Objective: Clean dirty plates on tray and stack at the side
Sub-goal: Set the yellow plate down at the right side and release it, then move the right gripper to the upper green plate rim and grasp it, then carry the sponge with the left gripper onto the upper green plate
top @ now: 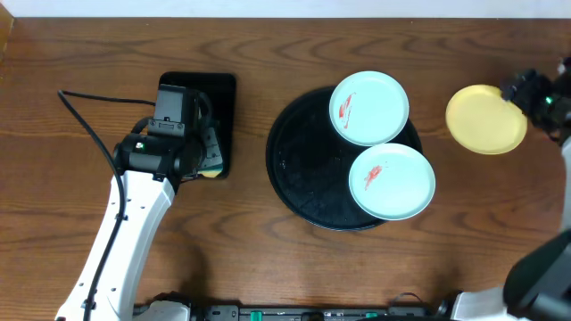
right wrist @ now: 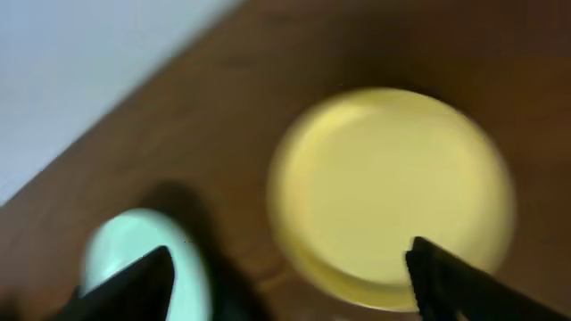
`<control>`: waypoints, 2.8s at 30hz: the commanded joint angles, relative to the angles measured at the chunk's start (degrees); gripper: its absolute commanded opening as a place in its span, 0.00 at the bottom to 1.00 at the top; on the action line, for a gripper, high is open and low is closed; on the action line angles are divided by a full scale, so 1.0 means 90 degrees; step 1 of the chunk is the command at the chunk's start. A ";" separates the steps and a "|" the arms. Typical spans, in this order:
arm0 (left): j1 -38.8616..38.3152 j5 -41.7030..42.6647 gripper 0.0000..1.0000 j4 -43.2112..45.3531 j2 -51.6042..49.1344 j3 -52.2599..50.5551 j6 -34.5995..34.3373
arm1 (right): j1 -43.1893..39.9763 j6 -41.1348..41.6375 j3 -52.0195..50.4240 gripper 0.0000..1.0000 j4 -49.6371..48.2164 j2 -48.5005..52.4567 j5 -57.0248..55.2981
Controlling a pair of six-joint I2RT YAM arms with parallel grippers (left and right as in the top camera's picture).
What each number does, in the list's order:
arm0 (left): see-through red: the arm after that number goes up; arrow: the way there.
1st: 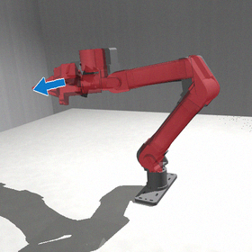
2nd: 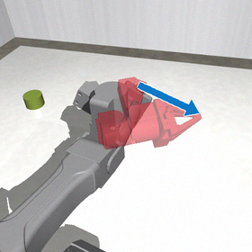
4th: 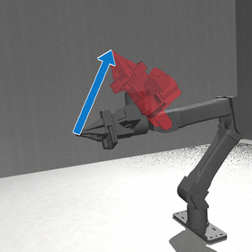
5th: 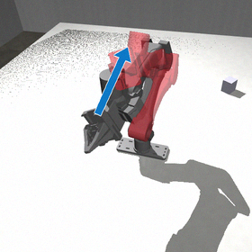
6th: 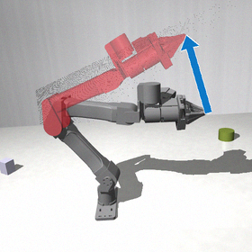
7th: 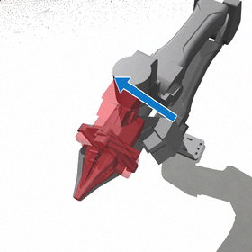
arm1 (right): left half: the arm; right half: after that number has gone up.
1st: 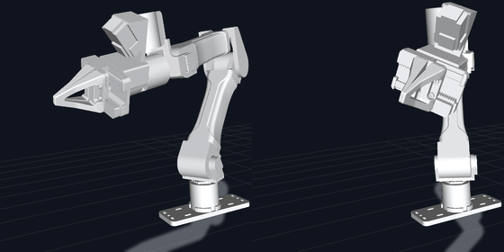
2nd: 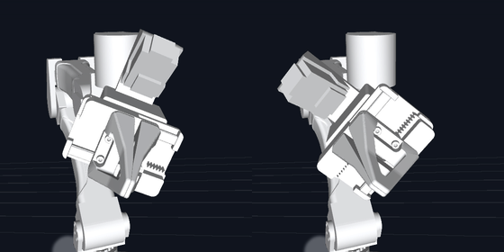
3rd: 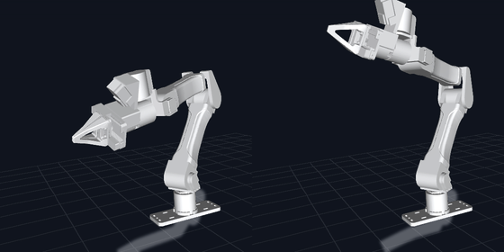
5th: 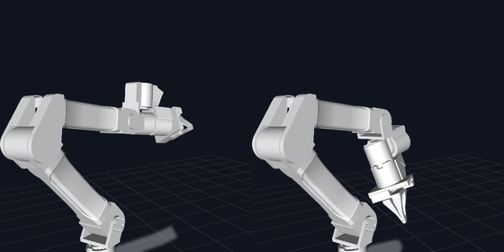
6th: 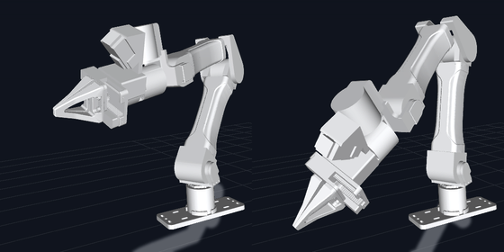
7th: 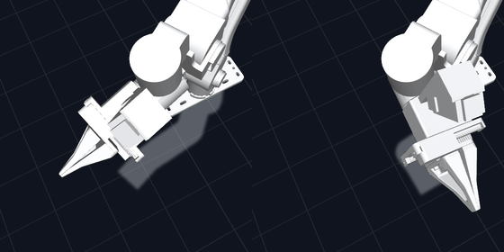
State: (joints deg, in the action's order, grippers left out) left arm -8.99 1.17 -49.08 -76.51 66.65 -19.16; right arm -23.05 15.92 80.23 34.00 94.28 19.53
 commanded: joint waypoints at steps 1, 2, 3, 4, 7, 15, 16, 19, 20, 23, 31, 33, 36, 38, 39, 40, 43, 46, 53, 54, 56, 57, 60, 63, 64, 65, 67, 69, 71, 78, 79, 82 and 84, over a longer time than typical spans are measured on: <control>0.0034 -0.0005 0.09 0.0039 -0.0039 -0.0027 -0.0194 | 0.0731 -0.0661 0.0073 0.95 -0.0022 -0.0061 0.0231; 0.0034 -0.0005 0.09 0.0034 -0.0039 -0.0027 -0.0192 | 0.0964 -0.0658 0.0068 0.98 -0.0017 -0.0002 -0.0095; 0.0034 -0.0007 0.09 0.0032 -0.0039 -0.0027 -0.0192 | 0.1243 -0.0656 0.0068 0.99 -0.0007 0.0095 -0.0430; 0.0034 -0.0005 0.09 0.0032 -0.0039 -0.0027 -0.0192 | 0.1467 -0.0656 0.0068 0.99 -0.0007 0.0202 -0.0656; 0.0034 -0.0005 0.09 0.0034 -0.0039 -0.0049 -0.0192 | 0.2098 -0.0651 0.0068 0.99 -0.0075 0.0631 -0.1134; 0.0034 -0.0007 0.09 0.0034 -0.0044 -0.0236 -0.0189 | 0.2917 -0.0148 0.0068 0.61 -0.0219 0.1647 -0.2353; 0.0034 -0.0007 0.09 0.0036 -0.0044 -0.0257 -0.0192 | 0.2953 -0.0148 0.0068 0.61 -0.0236 0.1727 -0.2353; 0.0034 -0.0007 0.09 0.0036 -0.0063 -0.0287 -0.0194 | 0.3021 -0.0121 0.0068 0.60 -0.0228 0.1965 -0.2353; 0.0034 -0.0005 0.09 0.0041 -0.0068 -0.0287 -0.0194 | 0.3033 -0.0114 0.0068 0.59 -0.0219 0.2047 -0.2331; 0.0034 -0.0007 0.09 0.0080 -0.0068 -0.0287 -0.0194 | 0.3050 -0.0080 0.0068 0.57 -0.0180 0.2268 -0.2331; 0.0034 -0.0007 0.09 0.0134 -0.0068 -0.0287 -0.0216 | 0.3072 -0.0083 0.0068 0.29 -0.0238 0.2395 -0.1965; 0.0034 -0.0007 0.09 0.0168 -0.0066 -0.0287 -0.0240 | 0.3079 -0.0080 0.0068 0.27 -0.0209 0.2395 -0.1948; 0.0034 -0.0007 0.09 0.0185 -0.0068 -0.0287 -0.0289 | 0.3084 -0.0080 0.0068 0.23 -0.0160 0.2397 -0.1948; 0.0034 -0.0007 0.09 0.0192 -0.0068 -0.0287 -0.0287 | 0.3087 -0.0078 0.0066 0.21 -0.0129 0.2404 -0.1948; 0.0034 -0.0007 0.09 0.0199 -0.0068 -0.0287 -0.0287 | 0.3087 -0.0080 0.0066 0.22 -0.0107 0.2412 -0.1948; 0.0034 -0.0007 0.09 0.0199 -0.0066 -0.0287 -0.0287 | 0.3087 -0.0080 0.0066 0.23 -0.0102 0.2429 -0.1948; 0.0034 -0.0007 0.09 0.0199 -0.0068 -0.0287 -0.0287 | 0.3087 -0.0080 0.0061 0.23 -0.0087 0.2492 -0.1950; 0.0034 -0.0007 0.09 0.0199 -0.0068 -0.0287 -0.0287 | 0.3087 -0.0080 0.0061 0.21 -0.0087 0.2560 -0.1948; 0.0034 -0.0007 0.09 0.0202 -0.0066 -0.0287 -0.0284 | 0.3092 -0.0080 0.0063 0.01 -0.0107 0.2560 -0.1411; 0.0034 -0.0007 0.09 0.0202 -0.0068 -0.0287 -0.0284 | 0.3092 -0.0080 0.0063 0.01 -0.0119 0.2560 -0.1256; 0.0034 -0.0007 0.09 0.0204 -0.0068 -0.0287 -0.0284 | 0.3111 -0.0083 0.0063 0.01 -0.0141 0.2557 -0.0850; 0.0034 -0.0007 0.09 0.0204 -0.0068 -0.0287 -0.0284 | 0.3140 -0.0085 0.0063 0.01 -0.0143 0.2557 -0.0602; 0.0034 -0.0007 0.09 0.0253 -0.0068 -0.0287 -0.0284 | 0.3310 -0.0085 0.0063 0.01 -0.0121 0.2557 -0.0100; 0.0034 0.0160 0.09 0.0350 -0.0068 -0.0291 -0.0282 | 0.3570 -0.0083 0.0063 0.01 -0.0090 0.2557 0.0010; 0.0034 0.0367 0.09 0.0396 -0.0068 -0.0294 -0.0282 | 0.3696 -0.0083 0.0063 0.01 -0.0061 0.2557 0.0005; 0.0034 0.0559 0.09 0.0427 -0.0068 -0.0299 -0.0282 | 0.3774 -0.0080 0.0063 0.01 -0.0041 0.2557 0.0005; 0.0024 0.0918 0.09 0.0476 -0.0073 -0.0299 -0.0282 | 0.3966 -0.0078 0.0063 0.01 0.0049 0.2557 0.0005; 0.0005 0.1122 0.09 0.0512 -0.0075 -0.0299 -0.0282 | 0.4124 -0.0078 0.0063 0.01 0.0202 0.2557 0.0000; -0.0063 0.1158 0.09 0.0517 -0.0075 -0.0299 -0.0284 | 0.4252 -0.0075 0.0063 0.01 0.0427 0.2560 -0.0078; -0.0568 0.1158 0.09 0.0661 -0.0100 -0.0299 -0.0299 | 0.4396 -0.0080 0.0063 0.01 0.1056 0.2560 -0.0867; -0.0673 0.1156 0.09 0.0724 -0.0117 -0.0299 -0.0369 | 0.4391 -0.0080 0.0063 0.01 0.1112 0.2560 -0.0954; -0.1035 0.1156 0.09 0.1010 -0.0279 -0.0299 -0.0673 | 0.4388 -0.0083 0.0063 0.01 0.1205 0.2560 -0.1022; -0.1282 0.1156 0.09 0.1263 -0.0481 -0.0299 -0.0882 | 0.4388 -0.0085 0.0063 0.01 0.1226 0.2560 -0.1015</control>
State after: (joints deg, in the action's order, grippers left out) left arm -18.22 10.85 -39.18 -78.61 64.27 -23.81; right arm 16.27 15.07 80.88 44.75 116.64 12.51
